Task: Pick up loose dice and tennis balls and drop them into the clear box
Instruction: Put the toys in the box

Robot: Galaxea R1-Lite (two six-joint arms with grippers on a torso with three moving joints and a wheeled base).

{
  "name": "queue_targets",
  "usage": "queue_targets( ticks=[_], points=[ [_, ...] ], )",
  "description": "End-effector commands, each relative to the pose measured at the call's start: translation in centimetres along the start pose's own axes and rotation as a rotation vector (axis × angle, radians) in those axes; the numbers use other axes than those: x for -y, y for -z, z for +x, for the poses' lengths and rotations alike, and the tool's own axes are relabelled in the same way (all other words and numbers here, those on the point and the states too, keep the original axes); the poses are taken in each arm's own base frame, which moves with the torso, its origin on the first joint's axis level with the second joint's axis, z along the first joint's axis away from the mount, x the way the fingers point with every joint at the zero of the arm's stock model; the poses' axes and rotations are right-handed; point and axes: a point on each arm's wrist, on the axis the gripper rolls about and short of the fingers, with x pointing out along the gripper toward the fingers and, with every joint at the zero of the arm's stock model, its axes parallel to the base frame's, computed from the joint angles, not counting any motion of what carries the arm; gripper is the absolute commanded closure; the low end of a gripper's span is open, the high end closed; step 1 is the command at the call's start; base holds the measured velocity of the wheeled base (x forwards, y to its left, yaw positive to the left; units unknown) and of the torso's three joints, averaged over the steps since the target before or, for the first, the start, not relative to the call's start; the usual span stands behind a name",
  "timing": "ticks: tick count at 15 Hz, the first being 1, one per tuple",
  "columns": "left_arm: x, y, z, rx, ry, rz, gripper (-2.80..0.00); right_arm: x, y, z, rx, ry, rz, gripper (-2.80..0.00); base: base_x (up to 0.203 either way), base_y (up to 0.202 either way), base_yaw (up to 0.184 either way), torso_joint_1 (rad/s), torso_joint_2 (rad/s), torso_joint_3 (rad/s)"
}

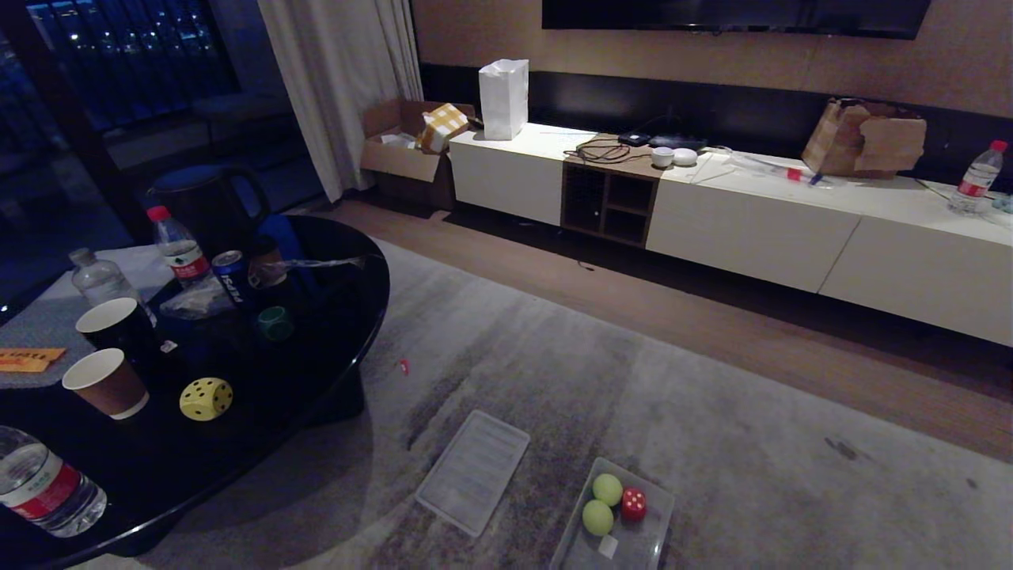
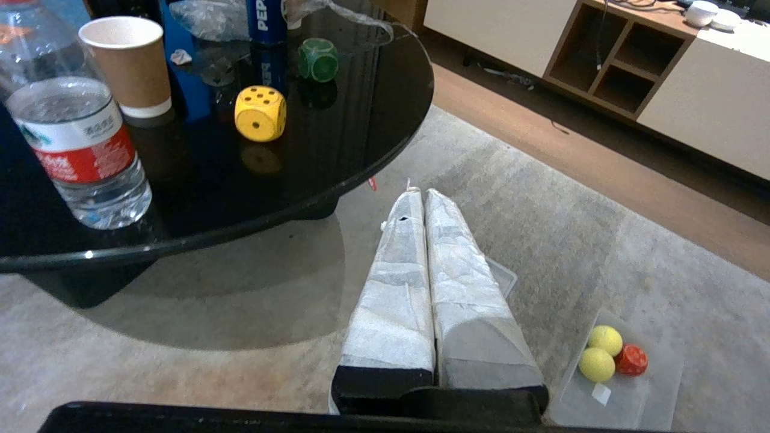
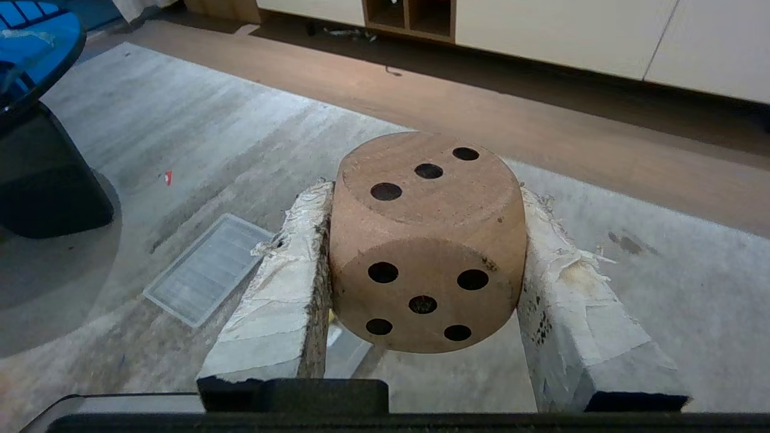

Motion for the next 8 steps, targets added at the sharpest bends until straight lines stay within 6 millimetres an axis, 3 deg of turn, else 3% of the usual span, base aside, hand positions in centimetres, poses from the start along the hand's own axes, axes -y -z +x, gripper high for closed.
queue_targets(
  ticks=[1,4,8],
  points=[
    [0.00,0.00,-0.01,0.001,0.000,-0.001,0.00,0.01,0.29,0.07,-0.010,0.000,0.000,0.00,-0.150,0.000,0.003,0.002,0.01,-0.001],
    [0.00,0.01,0.00,0.000,0.000,0.000,0.00,0.01,0.29,0.07,-0.010,0.000,0.000,0.00,-0.170,0.000,0.000,0.003,0.00,0.001],
    [0.00,0.01,0.00,0.000,0.000,0.000,0.00,0.01,0.29,0.07,-0.010,0.000,0.000,0.00,-0.015,0.000,0.000,-0.001,0.00,0.001]
  ],
)
